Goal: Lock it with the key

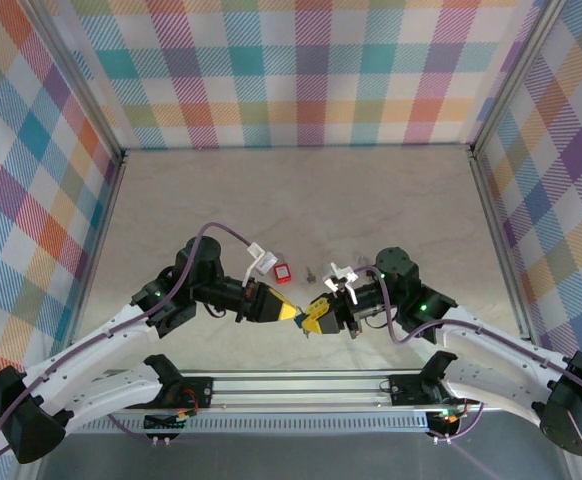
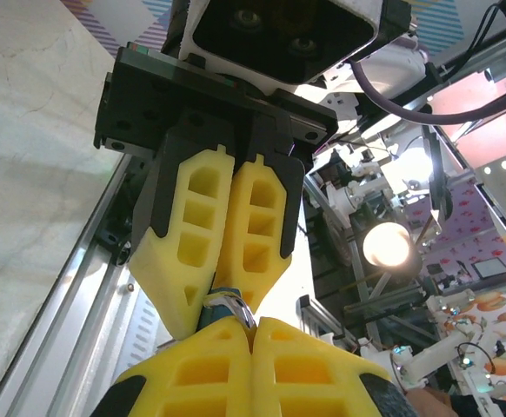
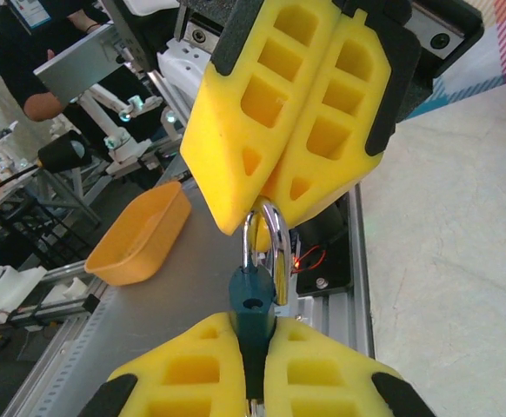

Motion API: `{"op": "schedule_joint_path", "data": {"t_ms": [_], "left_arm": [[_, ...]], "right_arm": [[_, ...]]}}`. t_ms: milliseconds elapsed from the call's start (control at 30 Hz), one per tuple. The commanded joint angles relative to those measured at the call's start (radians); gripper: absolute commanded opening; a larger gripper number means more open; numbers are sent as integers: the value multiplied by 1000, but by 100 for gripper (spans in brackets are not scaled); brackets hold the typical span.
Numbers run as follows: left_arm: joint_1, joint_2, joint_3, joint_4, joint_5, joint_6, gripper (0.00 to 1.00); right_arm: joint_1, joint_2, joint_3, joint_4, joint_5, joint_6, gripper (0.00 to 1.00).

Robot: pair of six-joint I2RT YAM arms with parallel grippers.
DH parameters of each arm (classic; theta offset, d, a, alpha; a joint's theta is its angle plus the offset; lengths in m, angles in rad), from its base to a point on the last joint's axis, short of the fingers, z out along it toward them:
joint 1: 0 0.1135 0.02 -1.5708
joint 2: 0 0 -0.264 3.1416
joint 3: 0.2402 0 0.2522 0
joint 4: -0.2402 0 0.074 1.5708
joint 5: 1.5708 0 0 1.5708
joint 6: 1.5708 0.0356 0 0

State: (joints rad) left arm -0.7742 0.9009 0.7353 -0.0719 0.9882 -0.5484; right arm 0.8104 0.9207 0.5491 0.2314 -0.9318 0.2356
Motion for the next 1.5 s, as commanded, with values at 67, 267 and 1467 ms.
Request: {"op": "schedule_joint_path", "data": {"t_ms": [67, 267, 1467], "left_arm": [[-1, -31, 4, 121, 115, -43, 0], [8, -72, -12, 172, 116, -84, 0], [18, 11, -74, 488, 255, -339, 22]], "right_arm": [[-16, 26, 11, 21, 39, -3, 0], [-17, 32, -5, 36, 51, -4, 0], [-43, 102, 71, -76, 48, -71, 0]]}}
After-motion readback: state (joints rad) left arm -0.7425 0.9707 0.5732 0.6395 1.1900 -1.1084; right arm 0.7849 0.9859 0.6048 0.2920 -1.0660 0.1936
